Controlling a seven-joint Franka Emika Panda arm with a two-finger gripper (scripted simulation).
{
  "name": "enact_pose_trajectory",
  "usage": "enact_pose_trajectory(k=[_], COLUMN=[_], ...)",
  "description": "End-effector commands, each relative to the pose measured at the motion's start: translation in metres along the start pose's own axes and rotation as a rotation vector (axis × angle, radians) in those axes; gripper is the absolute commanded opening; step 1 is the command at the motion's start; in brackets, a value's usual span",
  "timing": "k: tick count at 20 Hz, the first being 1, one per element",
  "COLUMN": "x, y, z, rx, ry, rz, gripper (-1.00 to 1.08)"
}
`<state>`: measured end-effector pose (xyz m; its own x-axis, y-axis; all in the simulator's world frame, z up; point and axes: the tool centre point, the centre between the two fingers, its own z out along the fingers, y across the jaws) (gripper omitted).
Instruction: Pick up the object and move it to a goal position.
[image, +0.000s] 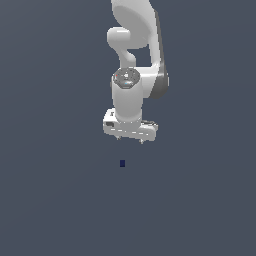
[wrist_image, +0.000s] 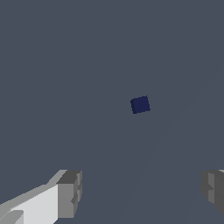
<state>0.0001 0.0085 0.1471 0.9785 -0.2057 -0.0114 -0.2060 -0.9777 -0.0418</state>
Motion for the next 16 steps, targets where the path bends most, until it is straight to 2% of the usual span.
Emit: enact_pose_trajectory(k=[1, 16], x=[0.003, 0.022], y=[0.001, 0.01], z=[0.004, 0.032], rx=[0.001, -0.002], ry=[-0.002, -0.006], rz=[0.063, 0.507], gripper=[1.0, 1.0])
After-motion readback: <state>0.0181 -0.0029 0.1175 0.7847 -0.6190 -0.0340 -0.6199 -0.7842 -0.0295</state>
